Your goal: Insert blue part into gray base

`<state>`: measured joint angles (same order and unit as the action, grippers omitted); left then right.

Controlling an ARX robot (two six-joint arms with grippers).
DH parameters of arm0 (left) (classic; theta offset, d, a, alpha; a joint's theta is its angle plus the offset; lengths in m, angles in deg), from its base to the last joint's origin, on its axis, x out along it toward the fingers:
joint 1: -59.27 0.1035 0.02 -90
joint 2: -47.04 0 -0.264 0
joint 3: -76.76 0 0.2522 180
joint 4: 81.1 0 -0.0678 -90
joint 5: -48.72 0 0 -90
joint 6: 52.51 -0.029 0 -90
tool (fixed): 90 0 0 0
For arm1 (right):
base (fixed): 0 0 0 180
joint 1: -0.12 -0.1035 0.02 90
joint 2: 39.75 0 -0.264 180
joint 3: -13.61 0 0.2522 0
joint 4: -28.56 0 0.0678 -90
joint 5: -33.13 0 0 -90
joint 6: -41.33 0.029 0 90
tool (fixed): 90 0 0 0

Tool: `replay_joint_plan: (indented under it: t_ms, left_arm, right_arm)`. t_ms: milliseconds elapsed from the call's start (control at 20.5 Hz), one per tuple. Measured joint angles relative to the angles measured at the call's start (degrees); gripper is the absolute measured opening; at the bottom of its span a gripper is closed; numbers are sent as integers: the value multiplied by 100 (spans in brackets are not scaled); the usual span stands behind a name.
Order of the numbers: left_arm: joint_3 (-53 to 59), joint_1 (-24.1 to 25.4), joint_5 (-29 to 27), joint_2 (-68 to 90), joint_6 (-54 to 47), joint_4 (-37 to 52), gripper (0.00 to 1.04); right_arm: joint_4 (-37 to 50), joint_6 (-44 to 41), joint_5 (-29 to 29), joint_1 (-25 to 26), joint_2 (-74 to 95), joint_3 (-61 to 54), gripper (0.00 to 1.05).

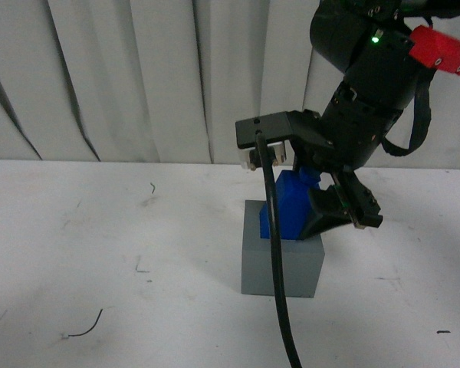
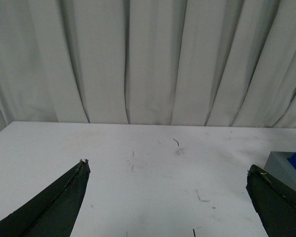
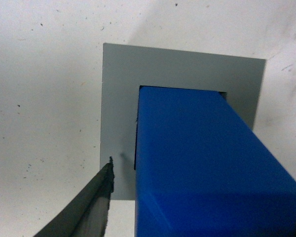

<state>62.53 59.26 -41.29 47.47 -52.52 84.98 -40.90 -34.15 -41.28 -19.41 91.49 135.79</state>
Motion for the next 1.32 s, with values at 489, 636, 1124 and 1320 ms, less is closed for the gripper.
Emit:
replay_joint_plan:
  t_ms: [489,636,1124,1320]
  left_arm:
    - [0,0,0,0,2,0,98]
    - [0,0,0,0,2,-2,98]
    - [0,0,0,0,0,0,98]
    - [0,0,0,0,2,-2,98]
  right_arm:
    - [39,0,31,-28,83,-28,100]
    - [39,-2,72,-42,81,-11,99]
    - [20,-2,114,-83,81,-2,98]
    - [24,-4,116,-96,81,7,98]
